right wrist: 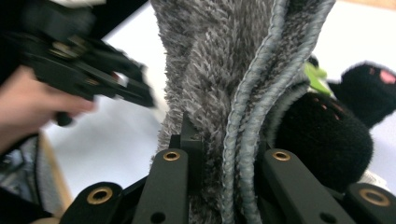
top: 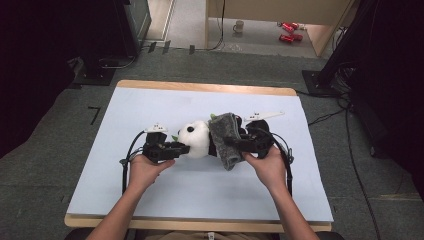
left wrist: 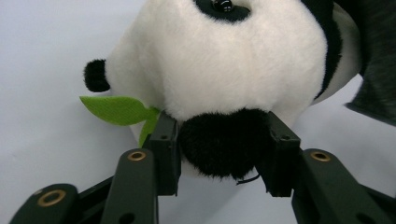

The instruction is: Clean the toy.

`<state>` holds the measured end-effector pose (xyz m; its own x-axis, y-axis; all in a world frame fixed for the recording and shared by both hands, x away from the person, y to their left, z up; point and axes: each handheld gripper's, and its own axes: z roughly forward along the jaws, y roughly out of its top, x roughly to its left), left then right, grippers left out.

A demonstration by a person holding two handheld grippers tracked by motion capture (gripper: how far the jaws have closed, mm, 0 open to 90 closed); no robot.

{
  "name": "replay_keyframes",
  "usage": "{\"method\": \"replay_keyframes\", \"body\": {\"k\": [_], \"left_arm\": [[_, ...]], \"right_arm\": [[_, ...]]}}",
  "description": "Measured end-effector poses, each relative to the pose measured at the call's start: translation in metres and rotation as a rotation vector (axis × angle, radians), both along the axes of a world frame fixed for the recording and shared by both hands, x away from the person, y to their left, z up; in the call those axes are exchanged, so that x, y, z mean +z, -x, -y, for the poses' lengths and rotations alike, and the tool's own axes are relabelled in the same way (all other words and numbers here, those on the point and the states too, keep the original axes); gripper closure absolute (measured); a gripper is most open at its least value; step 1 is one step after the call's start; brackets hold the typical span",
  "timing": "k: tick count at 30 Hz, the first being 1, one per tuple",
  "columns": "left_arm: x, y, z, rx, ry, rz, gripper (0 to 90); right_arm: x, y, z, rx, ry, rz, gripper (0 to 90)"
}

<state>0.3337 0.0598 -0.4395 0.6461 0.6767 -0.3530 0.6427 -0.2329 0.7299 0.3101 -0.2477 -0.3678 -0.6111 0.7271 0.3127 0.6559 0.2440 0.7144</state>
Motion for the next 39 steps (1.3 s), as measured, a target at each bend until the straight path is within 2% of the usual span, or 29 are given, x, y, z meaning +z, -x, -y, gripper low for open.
{"method": "replay_keyframes", "body": {"k": [2, 4, 8, 13, 18, 20, 22, 24, 27, 29, 31, 33, 35, 37, 39], "left_arm": [[-0.001, 0.0, -0.001, -0.014, -0.009, 0.027, 49.0], [-0.002, -0.001, -0.002, -0.026, -0.015, 0.052, 42.8], [-0.001, -0.002, -0.009, -0.059, 0.014, 0.112, 33.6], [0.0, -0.006, -0.02, -0.058, 0.064, 0.138, 33.8], [-0.003, -0.011, -0.019, -0.06, 0.077, 0.129, 32.2], [-0.005, -0.013, -0.016, -0.08, 0.071, 0.151, 32.4], [-0.007, -0.014, -0.015, -0.094, 0.066, 0.19, 32.0], [-0.009, -0.017, -0.013, -0.095, 0.067, 0.213, 28.6], [-0.011, -0.022, -0.012, -0.091, 0.085, 0.214, 24.5], [-0.014, -0.026, -0.01, -0.105, 0.112, 0.2, 23.0], [-0.015, -0.03, -0.006, -0.12, 0.119, 0.201, 20.5], [-0.015, -0.033, -0.002, -0.13, 0.106, 0.227, 18.3], [-0.017, -0.036, 0.002, -0.125, 0.093, 0.234, 16.9], [-0.019, -0.037, 0.005, -0.113, 0.083, 0.219, 19.5], [-0.02, -0.035, 0.005, -0.085, 0.077, 0.214, 27.3]], "right_arm": [[-0.008, -0.002, -0.003, 0.0, 0.031, 0.0, 78.3], [-0.013, -0.005, -0.003, -0.007, 0.025, -0.002, 78.4], [-0.014, -0.009, -0.001, -0.02, 0.03, 0.028, 78.3], [-0.015, -0.016, 0.005, -0.031, 0.004, 0.023, 78.3], [-0.013, -0.026, 0.006, -0.039, -0.005, 0.025, 78.2], [-0.012, -0.031, 0.006, -0.043, -0.004, 0.031, 78.2], [-0.011, -0.035, 0.007, -0.045, -0.007, 0.035, 78.1], [-0.011, -0.039, 0.007, -0.047, -0.01, 0.036, 78.1], [-0.011, -0.044, 0.009, -0.05, -0.01, 0.039, 78.1], [-0.009, -0.048, 0.011, -0.056, -0.011, 0.035, 78.0], [-0.007, -0.051, 0.013, -0.062, -0.007, 0.033, 78.0], [-0.006, -0.054, 0.015, -0.067, -0.005, 0.032, 77.9], [-0.007, -0.056, 0.015, -0.073, -0.008, 0.031, 77.8], [-0.007, -0.058, 0.015, -0.079, -0.008, 0.033, 77.8], [-0.007, -0.059, 0.014, -0.079, -0.019, 0.028, 78.0]]}}
